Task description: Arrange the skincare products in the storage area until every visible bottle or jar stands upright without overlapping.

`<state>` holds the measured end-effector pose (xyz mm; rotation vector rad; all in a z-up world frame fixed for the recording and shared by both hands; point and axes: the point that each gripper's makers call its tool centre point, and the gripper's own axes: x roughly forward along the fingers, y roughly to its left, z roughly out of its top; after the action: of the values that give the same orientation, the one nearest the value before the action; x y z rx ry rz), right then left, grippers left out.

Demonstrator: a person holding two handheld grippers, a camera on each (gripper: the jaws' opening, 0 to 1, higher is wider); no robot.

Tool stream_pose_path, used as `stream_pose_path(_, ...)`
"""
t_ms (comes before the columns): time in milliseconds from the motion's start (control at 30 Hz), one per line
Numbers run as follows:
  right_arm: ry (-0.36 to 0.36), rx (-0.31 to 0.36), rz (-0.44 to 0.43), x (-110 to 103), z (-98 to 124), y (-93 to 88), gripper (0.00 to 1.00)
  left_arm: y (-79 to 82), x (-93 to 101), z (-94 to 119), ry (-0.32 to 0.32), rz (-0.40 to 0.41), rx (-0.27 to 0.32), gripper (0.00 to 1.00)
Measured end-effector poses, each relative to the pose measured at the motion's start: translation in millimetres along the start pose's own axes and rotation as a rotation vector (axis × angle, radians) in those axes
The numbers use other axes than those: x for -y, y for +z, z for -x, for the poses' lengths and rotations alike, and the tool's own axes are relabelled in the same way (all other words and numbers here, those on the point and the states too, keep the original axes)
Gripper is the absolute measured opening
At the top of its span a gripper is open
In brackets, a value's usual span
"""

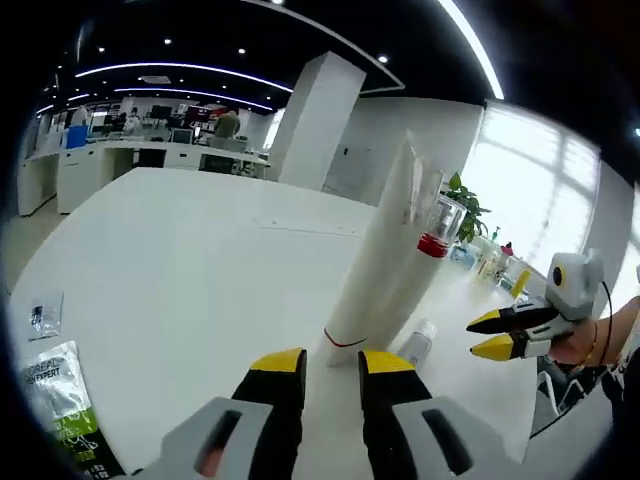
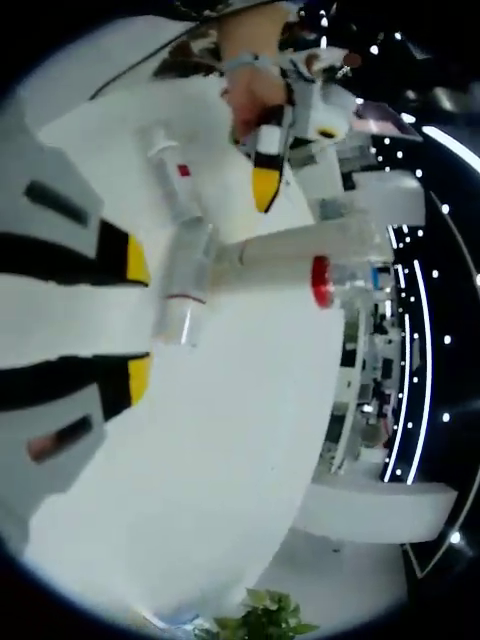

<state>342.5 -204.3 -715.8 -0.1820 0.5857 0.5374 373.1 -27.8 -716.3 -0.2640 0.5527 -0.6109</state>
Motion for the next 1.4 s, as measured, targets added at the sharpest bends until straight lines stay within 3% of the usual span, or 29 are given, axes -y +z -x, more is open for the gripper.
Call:
stream_pose_path(167,0.084,0.035,0.050,-17.1,-4.9,15.3,0.24,-10.7,15.0,16.7,-0.060,0.010,-0.019,0.25)
stream_pose_path(333,0.260,0.027,0.048,-49.5,-11.7,17.7,0.25,-44.2,37.4,30.2,-0.141,-0.059,-0.132,0.29)
stream_pose_path(533,0.262,0.011,0.067,-52.9,-15.2,14.0,0.25,-61.9,54.6,41.1,-0.182,-0.065,-0.169,0.42)
stream_pose_path(733,0.257,0.005,0.068,-52.6,-15.1,11.4,0.25,-83.2,62.2,48.6,-0.142,-0.217,-0.247,0.42)
stream_pose_path(933,0.261,0.002,0.071,-55.0,-13.5,9.1,0.25,-88.0,64.3,49.5,-0.131,-0.300,-0.268,0.42)
stream_pose_path(1200,0.285,0.001,0.101,-60.1,-12.6,9.2,0.25,-99.8,56.5,52.9,-0.113,-0.367,-0.328,0.34)
stream_pose_path(1333,0.302,0.005,0.117,-65.0,-11.7,10.6,0.25,-102.7,54.9,54.3,-0.115,-0.389,-0.338,0.26)
stream_pose_path(1400,0.317,0.006,0.127,-67.5,-11.3,11.1,0.25,-108.9,51.7,55.4,-0.118,-0.404,-0.370,0.24)
